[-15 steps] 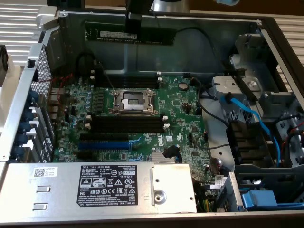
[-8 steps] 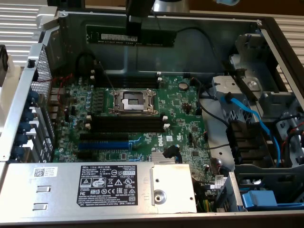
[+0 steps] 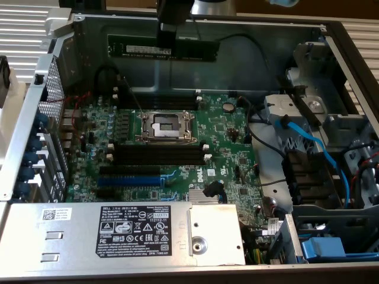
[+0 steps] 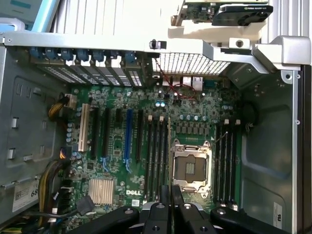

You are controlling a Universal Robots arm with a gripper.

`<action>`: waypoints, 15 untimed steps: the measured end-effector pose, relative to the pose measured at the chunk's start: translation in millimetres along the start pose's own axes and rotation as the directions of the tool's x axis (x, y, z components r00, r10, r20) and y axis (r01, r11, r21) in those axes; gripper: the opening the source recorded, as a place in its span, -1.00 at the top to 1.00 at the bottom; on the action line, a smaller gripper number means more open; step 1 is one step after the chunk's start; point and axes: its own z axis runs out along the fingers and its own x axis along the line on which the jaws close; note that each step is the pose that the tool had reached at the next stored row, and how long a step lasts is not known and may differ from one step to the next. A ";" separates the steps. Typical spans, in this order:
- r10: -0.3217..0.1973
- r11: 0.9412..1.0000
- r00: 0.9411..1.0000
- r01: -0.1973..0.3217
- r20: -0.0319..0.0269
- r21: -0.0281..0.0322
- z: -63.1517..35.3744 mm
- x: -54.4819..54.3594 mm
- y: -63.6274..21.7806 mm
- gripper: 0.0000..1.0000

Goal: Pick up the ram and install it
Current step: 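Insert the ram into the slot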

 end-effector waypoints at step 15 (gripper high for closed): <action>0.000 1.000 1.000 0.000 0.000 0.000 5.3 2.4 1.3 0.75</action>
